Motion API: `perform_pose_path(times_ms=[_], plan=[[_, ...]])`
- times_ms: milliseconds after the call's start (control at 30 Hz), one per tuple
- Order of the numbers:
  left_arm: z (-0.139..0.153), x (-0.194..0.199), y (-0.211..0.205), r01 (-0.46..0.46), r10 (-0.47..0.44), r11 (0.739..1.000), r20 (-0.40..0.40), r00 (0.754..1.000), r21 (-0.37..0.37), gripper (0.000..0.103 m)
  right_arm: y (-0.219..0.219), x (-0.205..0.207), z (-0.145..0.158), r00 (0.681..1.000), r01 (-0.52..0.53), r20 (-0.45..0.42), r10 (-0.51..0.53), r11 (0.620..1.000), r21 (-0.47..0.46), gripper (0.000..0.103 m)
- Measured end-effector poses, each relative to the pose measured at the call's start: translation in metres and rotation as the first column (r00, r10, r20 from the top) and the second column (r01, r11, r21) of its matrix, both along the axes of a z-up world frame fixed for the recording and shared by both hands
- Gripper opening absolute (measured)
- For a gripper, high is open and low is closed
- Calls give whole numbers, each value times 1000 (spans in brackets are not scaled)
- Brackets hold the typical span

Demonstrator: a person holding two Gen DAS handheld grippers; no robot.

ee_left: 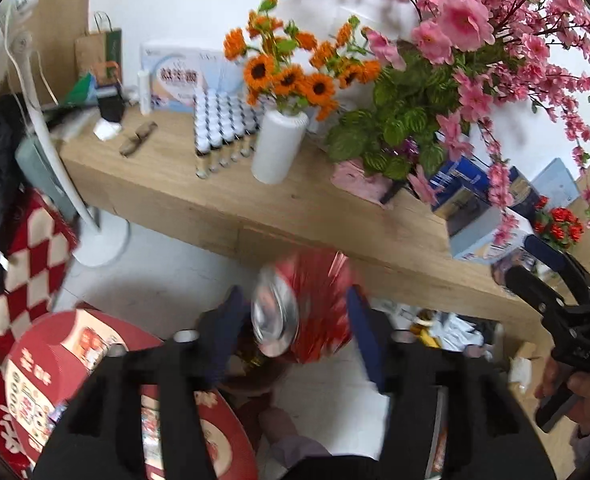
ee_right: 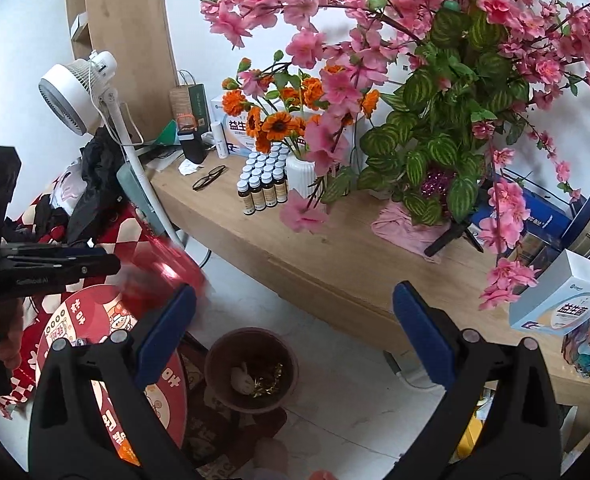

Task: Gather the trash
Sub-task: 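Move the red can over the bin and open the left tool, then bring both tools back over the red table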

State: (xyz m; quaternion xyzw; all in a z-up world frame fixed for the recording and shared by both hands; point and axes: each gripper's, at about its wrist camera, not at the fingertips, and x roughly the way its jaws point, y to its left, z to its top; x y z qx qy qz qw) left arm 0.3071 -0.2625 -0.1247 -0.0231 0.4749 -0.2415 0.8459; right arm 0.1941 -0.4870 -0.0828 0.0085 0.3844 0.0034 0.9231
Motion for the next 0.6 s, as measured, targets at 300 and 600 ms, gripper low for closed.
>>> perform_pose_path(times_ms=[300,600], plan=[[9,-16,51,-161,158,985,48,986,59,92,21,0,1,999,-44,-4,44,999,-4,97],[21,-58,153,-397,391,914,82,917,79,97,69,0,0,990,-139,-15,139,990,-7,97]])
